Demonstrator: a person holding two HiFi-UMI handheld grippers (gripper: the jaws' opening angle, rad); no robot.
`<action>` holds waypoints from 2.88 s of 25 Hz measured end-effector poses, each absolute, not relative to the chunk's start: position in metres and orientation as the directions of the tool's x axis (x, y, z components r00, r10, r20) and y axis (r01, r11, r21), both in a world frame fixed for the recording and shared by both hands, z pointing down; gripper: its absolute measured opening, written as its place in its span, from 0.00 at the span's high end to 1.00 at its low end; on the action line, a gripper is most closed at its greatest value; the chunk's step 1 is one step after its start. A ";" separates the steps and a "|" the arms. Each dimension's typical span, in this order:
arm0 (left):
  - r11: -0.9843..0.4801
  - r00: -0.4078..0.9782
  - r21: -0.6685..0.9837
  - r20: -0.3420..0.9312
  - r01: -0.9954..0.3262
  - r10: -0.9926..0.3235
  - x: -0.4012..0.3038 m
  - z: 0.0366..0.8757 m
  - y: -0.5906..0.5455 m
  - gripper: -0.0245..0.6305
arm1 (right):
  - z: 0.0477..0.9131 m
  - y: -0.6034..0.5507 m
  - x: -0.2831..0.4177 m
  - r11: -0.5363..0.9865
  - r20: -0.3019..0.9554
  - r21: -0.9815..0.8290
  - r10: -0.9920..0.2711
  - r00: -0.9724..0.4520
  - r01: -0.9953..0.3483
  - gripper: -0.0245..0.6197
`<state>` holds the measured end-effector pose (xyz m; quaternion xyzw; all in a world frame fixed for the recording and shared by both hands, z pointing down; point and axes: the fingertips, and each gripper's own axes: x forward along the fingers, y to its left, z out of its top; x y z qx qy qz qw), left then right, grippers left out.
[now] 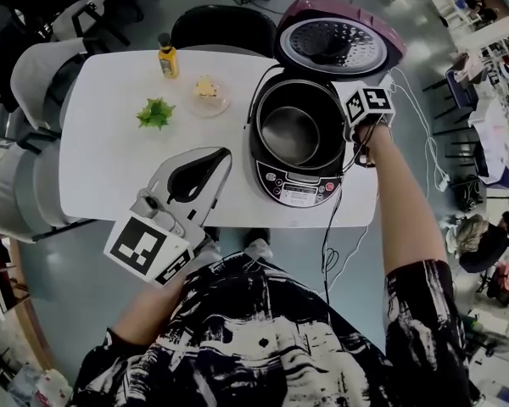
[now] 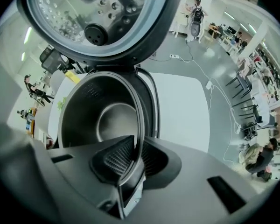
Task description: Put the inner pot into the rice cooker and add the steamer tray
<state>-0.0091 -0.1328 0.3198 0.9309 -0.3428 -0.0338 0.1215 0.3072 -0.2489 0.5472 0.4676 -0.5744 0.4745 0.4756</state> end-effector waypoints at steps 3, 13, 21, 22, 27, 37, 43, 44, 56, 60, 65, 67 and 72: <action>-0.740 0.767 0.249 0.021 -0.625 -0.641 -0.006 0.318 -0.134 0.96 | 0.548 -0.244 0.306 0.071 0.983 -0.162 -0.079 -0.168 -0.984 0.90; -0.767 0.794 0.242 0.022 -0.594 -0.607 0.018 0.315 -0.133 0.96 | 0.537 -0.229 0.307 0.059 0.953 -0.296 -0.045 -0.299 -0.953 0.88; -0.799 0.824 0.230 0.024 -0.555 -0.566 0.048 0.309 -0.131 0.96 | 0.530 -0.216 0.330 0.081 0.952 -0.294 -0.070 -0.299 -0.952 0.93; -0.803 0.828 0.228 0.026 -0.550 -0.560 0.052 0.309 -0.130 0.96 | 0.527 -0.217 0.334 0.093 0.949 -0.293 -0.090 -0.301 -0.952 0.93; -0.821 0.844 0.217 0.030 -0.528 -0.535 0.073 0.307 -0.129 0.96 | 0.472 -0.226 0.354 0.204 0.857 -0.325 -0.348 -0.379 -0.923 0.94; -0.864 0.882 0.177 0.073 -0.471 -0.465 0.129 0.310 -0.127 0.96 | 0.426 -0.129 0.468 0.152 0.432 0.039 -0.894 -0.121 -0.988 0.92; -0.880 0.894 0.161 0.112 -0.446 -0.433 0.157 0.314 -0.127 0.96 | 0.565 -0.067 0.513 0.018 0.675 -0.072 -0.735 -0.062 -0.997 0.71; -0.881 0.895 0.159 0.120 -0.445 -0.430 0.160 0.316 -0.127 0.96 | 0.584 -0.060 0.520 -0.007 0.706 -0.076 -0.706 -0.049 -0.997 0.71; -0.869 0.880 0.162 0.181 -0.467 -0.439 0.173 0.335 -0.128 0.96 | 0.696 -0.040 0.558 -0.198 0.896 -0.136 -0.443 -0.035 -0.971 0.77; -0.862 0.874 0.167 0.186 -0.478 -0.449 0.171 0.338 -0.129 0.96 | 0.709 -0.039 0.555 -0.213 0.917 -0.153 -0.396 -0.058 -0.965 0.85; -0.857 0.869 0.168 0.189 -0.488 -0.458 0.167 0.339 -0.131 0.96 | 0.718 -0.039 0.551 -0.265 0.933 -0.181 -0.350 -0.080 -0.947 0.94; -0.855 0.867 0.167 0.188 -0.491 -0.461 0.165 0.339 -0.132 0.96 | 0.719 -0.039 0.551 -0.291 0.938 -0.199 -0.334 -0.096 -0.936 0.95; -0.852 0.866 0.170 0.174 -0.495 -0.468 0.161 0.340 -0.135 0.96 | 0.707 -0.036 0.549 -0.357 0.927 -0.277 -0.344 -0.150 -0.892 0.96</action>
